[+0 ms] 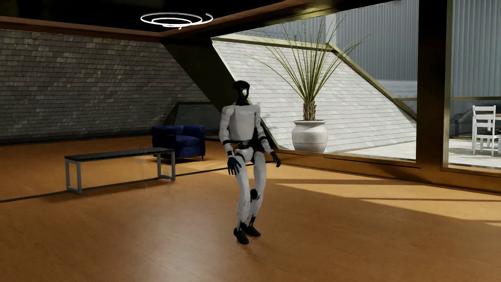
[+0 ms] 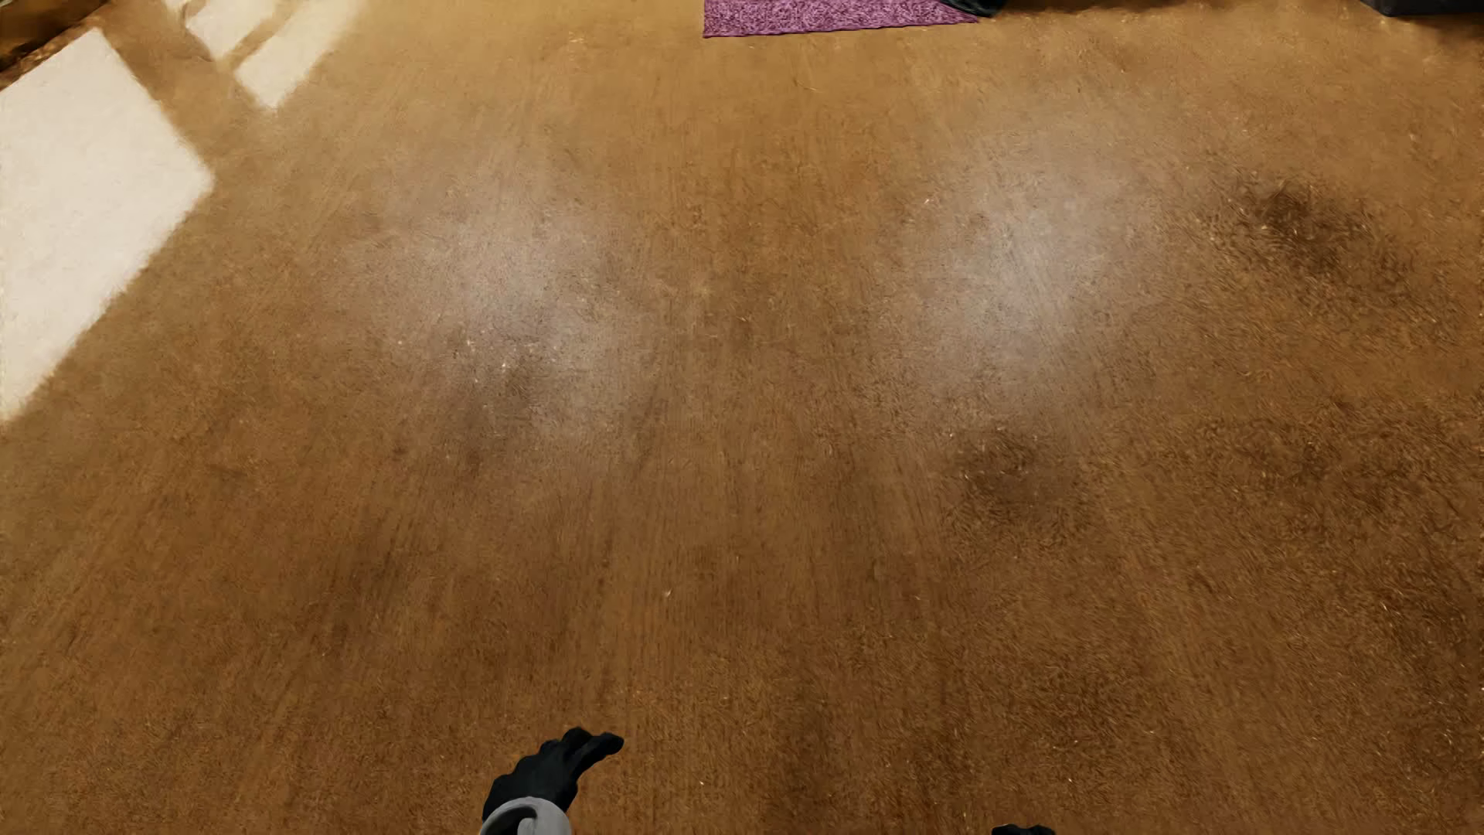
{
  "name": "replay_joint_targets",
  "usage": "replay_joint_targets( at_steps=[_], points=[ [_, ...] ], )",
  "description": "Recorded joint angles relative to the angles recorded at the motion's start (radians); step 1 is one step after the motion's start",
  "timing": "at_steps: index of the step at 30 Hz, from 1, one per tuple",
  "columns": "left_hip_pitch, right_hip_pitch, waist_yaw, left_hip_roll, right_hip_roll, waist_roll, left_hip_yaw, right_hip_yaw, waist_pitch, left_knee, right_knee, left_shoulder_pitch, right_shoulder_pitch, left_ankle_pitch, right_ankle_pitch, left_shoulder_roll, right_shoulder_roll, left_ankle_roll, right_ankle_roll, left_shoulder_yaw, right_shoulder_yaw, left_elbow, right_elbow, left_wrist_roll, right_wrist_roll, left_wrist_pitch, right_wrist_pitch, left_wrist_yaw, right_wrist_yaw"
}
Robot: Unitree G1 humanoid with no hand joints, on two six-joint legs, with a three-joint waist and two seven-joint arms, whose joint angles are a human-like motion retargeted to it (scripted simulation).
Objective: Walk towards the bench
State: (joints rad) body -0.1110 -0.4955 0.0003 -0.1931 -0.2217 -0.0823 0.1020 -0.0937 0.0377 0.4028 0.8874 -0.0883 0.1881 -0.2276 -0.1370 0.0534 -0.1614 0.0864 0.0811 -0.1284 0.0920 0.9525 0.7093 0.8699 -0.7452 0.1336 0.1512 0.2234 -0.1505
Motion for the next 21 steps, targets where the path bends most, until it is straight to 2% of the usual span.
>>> replay_joint_targets(
  at_steps=[1, 2, 3, 4, 6, 8, 9, 11, 12, 13, 14, 16, 17, 18, 19, 21],
  points=[
    [0.027, -0.012, -0.008, 0.003, 0.019, 0.005, -0.008, -0.024, -0.004, -0.019, -0.153, -0.019, -0.012, -0.009, 0.013, 0.006, 0.005, -0.001, -0.017, -0.02, -0.003, -0.017, 0.001, 0.001, -0.006, -0.02, 0.001, -0.006, 0.006],
    [0.054, -0.016, -0.014, 0.005, 0.049, 0.012, -0.017, -0.033, -0.01, -0.042, -0.314, -0.037, -0.02, -0.015, 0.047, 0.009, 0.014, -0.001, -0.004, -0.046, -0.012, -0.032, 0.006, 0.005, -0.009, -0.038, 0.005, -0.015, 0.01],
    [0.081, -0.013, -0.018, 0.006, 0.078, 0.018, -0.028, -0.031, -0.016, -0.064, -0.471, -0.053, -0.023, -0.019, 0.091, 0.009, 0.024, -0.002, 0.044, -0.072, -0.026, -0.043, 0.01, 0.008, -0.01, -0.053, 0.01, -0.026, 0.012],
    [0.108, -0.002, -0.021, 0.007, 0.107, 0.025, -0.041, -0.021, -0.022, -0.087, -0.618, -0.066, -0.023, -0.021, 0.116, 0.006, 0.037, -0.002, 0.056, -0.097, -0.042, -0.052, 0.014, 0.009, -0.01, -0.063, 0.015, -0.036, 0.012],
    [0.158, -0.009, -0.025, 0.005, 0.139, 0.036, -0.067, 0.026, -0.029, -0.094, -0.7, -0.072, -0.014, -0.037, 0.109, -0.009, 0.053, -0.002, 0.137, -0.134, -0.064, -0.066, 0.024, 0.004, -0.018, -0.075, 0.019, -0.05, 0.017],
    [0.219, 0.022, -0.029, 0.024, 0.161, 0.05, -0.088, 0.023, -0.037, -0.096, -0.673, -0.049, -0.004, -0.028, 0.238, -0.018, 0.071, -0.005, 0.023, -0.155, -0.065, -0.076, 0.052, -0.004, -0.04, -0.078, 0.022, -0.052, 0.032],
    [0.242, 0.052, -0.031, 0.039, 0.171, 0.062, -0.099, 0.013, -0.042, -0.082, -0.664, -0.028, 0.002, 0.002, 0.281, -0.022, 0.08, -0.01, -0.007, -0.159, -0.068, -0.07, 0.071, -0.006, -0.051, -0.069, 0.027, -0.05, 0.038],
    [0.259, 0.105, -0.031, 0.08, 0.193, 0.093, -0.119, -0.024, -0.055, -0.023, -0.644, 0.026, 0.009, 0.109, 0.24, -0.027, 0.097, -0.013, -0.018, -0.158, -0.073, -0.035, 0.121, 0.0, -0.072, -0.017, 0.04, -0.049, 0.049],
    [0.252, 0.135, -0.03, 0.101, 0.206, 0.108, -0.132, -0.043, -0.062, 0.027, -0.643, 0.051, 0.009, 0.187, 0.214, -0.024, 0.101, -0.03, -0.031, -0.162, -0.072, -0.011, 0.144, 0.008, -0.084, 0.009, 0.044, -0.057, 0.06],
    [0.232, 0.161, -0.031, 0.123, 0.219, 0.12, -0.141, -0.061, -0.067, 0.097, -0.637, 0.071, 0.008, 0.261, 0.186, -0.011, 0.105, -0.059, -0.052, -0.178, -0.068, 0.01, 0.159, 0.022, -0.096, 0.023, 0.041, -0.073, 0.069],
    [0.191, 0.175, -0.032, 0.145, 0.232, 0.13, -0.147, -0.079, -0.069, 0.204, -0.612, 0.086, 0.003, 0.323, 0.152, 0.015, 0.109, -0.11, -0.081, -0.205, -0.062, 0.024, 0.166, 0.04, -0.106, 0.019, 0.033, -0.095, 0.074],
    [0.052, 0.182, -0.036, 0.213, 0.26, 0.15, -0.141, -0.122, -0.062, 0.494, -0.53, 0.11, -0.027, 0.46, 0.07, 0.093, 0.126, -0.267, -0.12, -0.239, -0.041, 0.013, 0.164, 0.061, -0.119, -0.01, 0.016, -0.138, 0.073],
    [-0.029, 0.192, -0.036, 0.257, 0.276, 0.162, -0.141, -0.15, -0.055, 0.638, -0.498, 0.126, -0.041, 0.516, 0.03, 0.134, 0.129, -0.295, -0.125, -0.225, -0.034, -0.006, 0.181, 0.046, -0.125, -0.02, -0.012, -0.154, 0.053],
    [-0.106, 0.215, -0.035, 0.29, 0.291, 0.173, -0.148, -0.175, -0.048, 0.752, -0.484, 0.137, -0.06, 0.48, -0.004, 0.159, 0.13, -0.287, -0.128, -0.193, -0.028, -0.022, 0.191, 0.02, -0.132, -0.013, -0.028, -0.159, 0.035],
    [-0.176, 0.245, -0.031, 0.307, 0.305, 0.182, -0.157, -0.193, -0.041, 0.826, -0.482, 0.146, -0.078, 0.407, -0.031, 0.165, 0.129, -0.253, -0.13, -0.158, -0.026, -0.026, 0.204, -0.011, -0.14, 0.007, -0.039, -0.135, 0.013],
    [-0.29, 0.302, -0.018, 0.308, 0.322, 0.189, -0.165, -0.204, -0.03, 0.836, -0.477, 0.163, -0.117, 0.268, -0.081, 0.156, 0.128, -0.212, -0.131, -0.085, -0.019, -0.05, 0.205, -0.065, -0.147, 0.049, -0.03, -0.07, -0.003]
  ],
)
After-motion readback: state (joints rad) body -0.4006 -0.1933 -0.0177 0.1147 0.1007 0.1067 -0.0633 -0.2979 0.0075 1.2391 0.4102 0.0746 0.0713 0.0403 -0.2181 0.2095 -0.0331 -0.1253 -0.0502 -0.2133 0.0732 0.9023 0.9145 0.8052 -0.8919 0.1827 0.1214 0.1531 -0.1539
